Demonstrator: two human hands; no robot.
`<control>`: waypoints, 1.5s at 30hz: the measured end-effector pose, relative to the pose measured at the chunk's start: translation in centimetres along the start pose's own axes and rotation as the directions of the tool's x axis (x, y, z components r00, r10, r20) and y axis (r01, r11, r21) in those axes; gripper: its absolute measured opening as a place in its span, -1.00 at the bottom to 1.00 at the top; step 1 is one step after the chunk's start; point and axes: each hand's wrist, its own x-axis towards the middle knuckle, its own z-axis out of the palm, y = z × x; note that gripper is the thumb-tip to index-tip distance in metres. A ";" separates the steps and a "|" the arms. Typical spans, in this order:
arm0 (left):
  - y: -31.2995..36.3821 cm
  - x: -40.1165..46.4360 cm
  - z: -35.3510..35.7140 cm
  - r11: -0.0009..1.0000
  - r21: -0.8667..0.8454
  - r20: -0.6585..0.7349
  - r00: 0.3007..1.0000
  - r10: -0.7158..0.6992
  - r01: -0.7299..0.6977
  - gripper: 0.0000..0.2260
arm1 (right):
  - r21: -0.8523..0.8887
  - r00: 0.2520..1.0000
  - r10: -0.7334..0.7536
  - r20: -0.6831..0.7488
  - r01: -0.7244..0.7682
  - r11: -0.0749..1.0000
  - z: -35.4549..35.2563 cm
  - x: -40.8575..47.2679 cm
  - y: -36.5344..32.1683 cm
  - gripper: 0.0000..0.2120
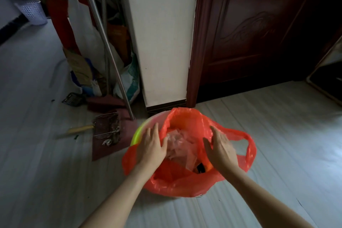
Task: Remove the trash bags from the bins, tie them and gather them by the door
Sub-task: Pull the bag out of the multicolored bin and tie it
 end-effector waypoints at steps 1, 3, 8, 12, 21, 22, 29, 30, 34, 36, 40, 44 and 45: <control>-0.3 0.2 -0.3 0.992 0.121 0.040 0.998 -0.052 0.047 -0.51 | -0.078 0.999 0.038 0.009 -0.037 0.996 -0.2 0.6 0.5 -0.45; -0.9 0.6 -0.5 0.958 0.270 0.084 0.989 -0.118 0.091 -0.55 | -0.204 0.987 0.148 0.055 -0.134 0.970 -0.4 1.6 1.2 -0.34; -1.7 0.8 -0.9 0.994 0.074 -0.012 0.997 0.077 -0.076 -0.86 | -0.338 0.944 0.311 0.113 -0.257 0.905 -0.4 3.9 1.5 -0.68; -1.7 0.8 -2.1 0.979 -0.132 -0.095 0.985 0.144 -0.156 -0.94 | -0.311 0.997 0.071 -0.031 -0.078 0.947 -2.0 4.3 1.5 -0.79; -3.8 -5.2 -2.4 0.853 0.297 0.505 0.828 0.242 -0.430 -0.12 | -0.298 0.750 -0.424 0.507 0.614 0.731 -3.5 -4.3 2.9 -0.09; -4.1 -5.5 -2.0 0.824 0.335 0.495 0.830 0.259 -0.457 -0.15 | -0.373 0.731 -0.422 0.537 0.654 0.658 -3.4 -4.7 3.1 -0.05; -5.0 -4.1 -2.5 0.924 0.083 0.461 0.836 0.297 -0.374 -0.67 | -0.195 0.651 -0.432 0.625 0.665 0.721 -3.1 -2.7 3.1 -0.64; -5.3 -3.6 -2.8 0.943 0.031 0.433 0.855 0.285 -0.331 -0.75 | -0.162 0.665 -0.371 0.648 0.596 0.787 -3.2 -2.5 2.9 -0.68; -4.5 -2.8 -2.0 0.980 -0.089 0.197 0.961 0.192 -0.177 -0.87 | 0.022 0.890 -0.133 0.437 0.138 0.990 -2.9 -2.1 1.5 -0.83; -2.8 -3.6 -0.8 0.971 -0.184 0.077 0.983 0.167 -0.151 -0.89 | 0.106 0.936 -0.018 0.351 -0.020 0.994 -1.7 -2.0 0.3 -0.86; -0.8 -6.2 2.0 0.927 -0.279 0.013 0.964 0.264 -0.250 -0.93 | 0.395 0.908 0.153 0.391 -0.315 0.863 1.5 -2.4 -2.3 -0.63; -2.0 -7.0 2.2 0.933 -0.208 0.110 0.941 0.321 -0.294 -0.81 | 0.499 0.874 -0.040 0.484 -0.239 0.833 2.4 -2.1 -3.9 -0.43; -2.6 -7.0 2.0 0.924 -0.140 0.126 0.919 0.374 -0.356 -0.77 | 0.452 0.858 -0.123 0.498 -0.136 0.882 2.5 -1.9 -4.2 -0.43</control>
